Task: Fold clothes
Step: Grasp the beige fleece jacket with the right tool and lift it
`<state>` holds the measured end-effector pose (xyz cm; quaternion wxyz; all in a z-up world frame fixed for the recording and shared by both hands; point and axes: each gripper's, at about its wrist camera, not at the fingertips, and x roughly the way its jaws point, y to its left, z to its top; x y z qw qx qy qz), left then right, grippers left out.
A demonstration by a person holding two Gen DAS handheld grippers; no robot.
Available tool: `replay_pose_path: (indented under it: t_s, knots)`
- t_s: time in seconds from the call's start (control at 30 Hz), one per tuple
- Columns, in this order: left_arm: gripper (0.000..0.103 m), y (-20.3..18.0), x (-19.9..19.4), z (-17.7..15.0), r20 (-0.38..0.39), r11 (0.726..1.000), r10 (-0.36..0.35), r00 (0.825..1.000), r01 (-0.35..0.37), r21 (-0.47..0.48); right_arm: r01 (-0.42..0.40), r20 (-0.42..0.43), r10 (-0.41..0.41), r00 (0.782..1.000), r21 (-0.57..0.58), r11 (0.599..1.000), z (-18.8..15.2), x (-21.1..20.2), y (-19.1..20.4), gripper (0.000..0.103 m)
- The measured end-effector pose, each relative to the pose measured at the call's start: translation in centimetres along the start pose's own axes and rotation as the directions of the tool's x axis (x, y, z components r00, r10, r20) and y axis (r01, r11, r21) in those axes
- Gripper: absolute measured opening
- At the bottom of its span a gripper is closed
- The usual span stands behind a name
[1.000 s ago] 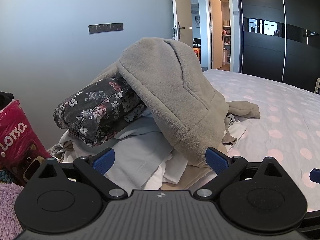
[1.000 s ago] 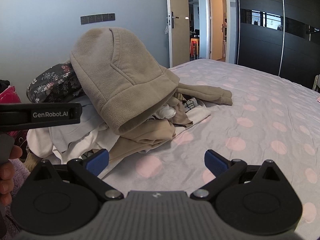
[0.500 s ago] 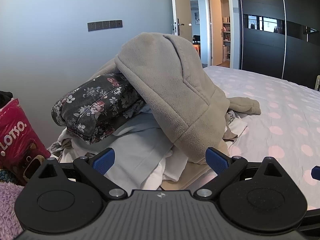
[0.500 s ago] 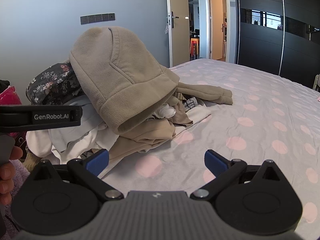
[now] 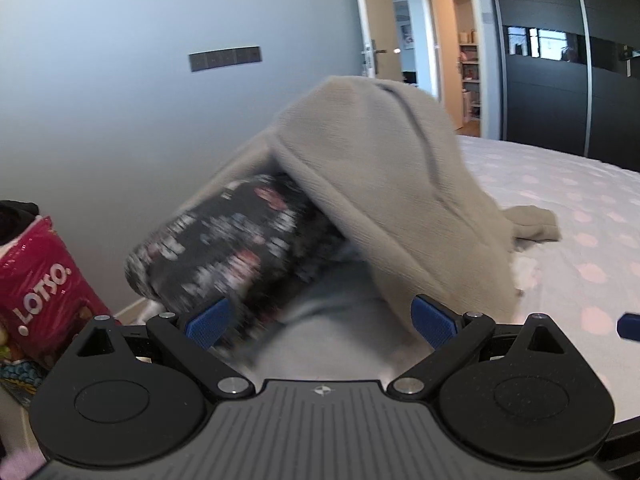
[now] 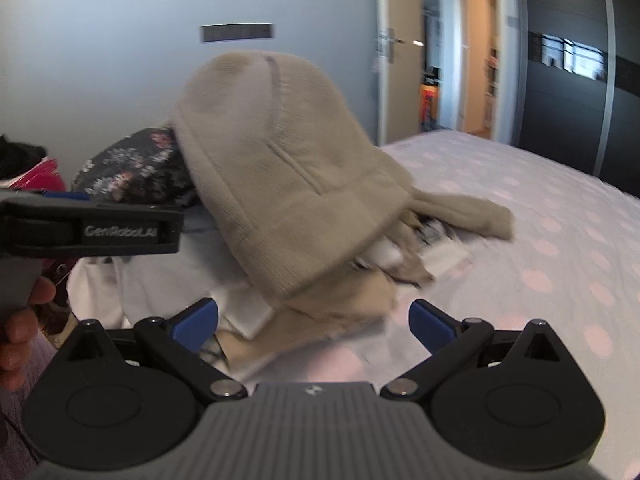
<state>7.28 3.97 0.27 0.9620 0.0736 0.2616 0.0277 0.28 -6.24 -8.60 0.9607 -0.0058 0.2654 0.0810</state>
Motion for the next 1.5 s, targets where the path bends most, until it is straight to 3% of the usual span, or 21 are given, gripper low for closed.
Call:
replay_pose_path:
  t_s: [0.27, 0.5, 0.67, 0.77, 1.07, 1.2, 1.3, 1.43, 1.5]
  knots:
    - [0.099, 3.1, 3.8, 1.9, -0.019, 0.997, 0.063, 0.998, -0.062, 0.048, -0.044, -0.008, 0.043, 0.999, -0.138, 0.989, 4.3, 6.9, 3.6, 0.102]
    - [0.099, 3.5, 5.4, 1.1, -0.003, 0.989, 0.119, 0.993, -0.118, 0.09, 0.085, 0.0, -0.086, 0.996, -0.144, 0.986, 5.5, 11.7, 4.9, 0.098]
    - [0.099, 3.0, 5.3, 1.0, -0.002, 0.985, 0.132, 0.991, -0.131, 0.111, 0.169, 0.006, -0.169, 0.986, -0.024, 0.985, 6.0, 11.6, 4.3, 0.03]
    - [0.099, 2.5, 5.3, 1.0, -0.006, 0.982, 0.144, 0.99, -0.142, 0.124, 0.207, 0.036, -0.21, 0.977, 0.06, 0.976, 6.1, 10.2, 2.6, 0.012]
    - [0.099, 2.2, 3.9, 1.6, 0.002, 0.979, 0.153, 0.988, -0.151, 0.138, 0.342, 0.144, -0.38, 0.914, 0.234, 0.91, 5.6, 3.4, -4.6, 0.01]
    - [0.099, 2.2, 3.3, 1.7, -0.003, 0.98, 0.148, 0.989, -0.147, 0.134, 0.436, 0.191, -0.478, 0.857, 0.225, 0.871, 4.4, 0.6, -6.1, 0.01]
    - [0.099, 1.8, 3.1, 1.4, -0.023, 0.98, 0.129, 0.991, -0.124, 0.156, 0.442, 0.18, -0.495, 0.85, 0.27, 0.856, 3.4, -1.7, -8.8, 0.01]
    - [0.099, 0.9, 3.7, 0.5, -0.039, 0.975, 0.131, 0.991, -0.122, 0.184, 0.51, 0.141, -0.56, 0.816, 0.281, 0.813, 1.7, -3.4, -11.5, 0.01]
    - [0.099, 0.7, 4.0, 0.2, -0.056, 0.977, 0.13, 0.99, -0.119, 0.176, 0.531, 0.101, -0.579, 0.809, 0.297, 0.794, 0.6, -3.9, -13.1, 0.01]
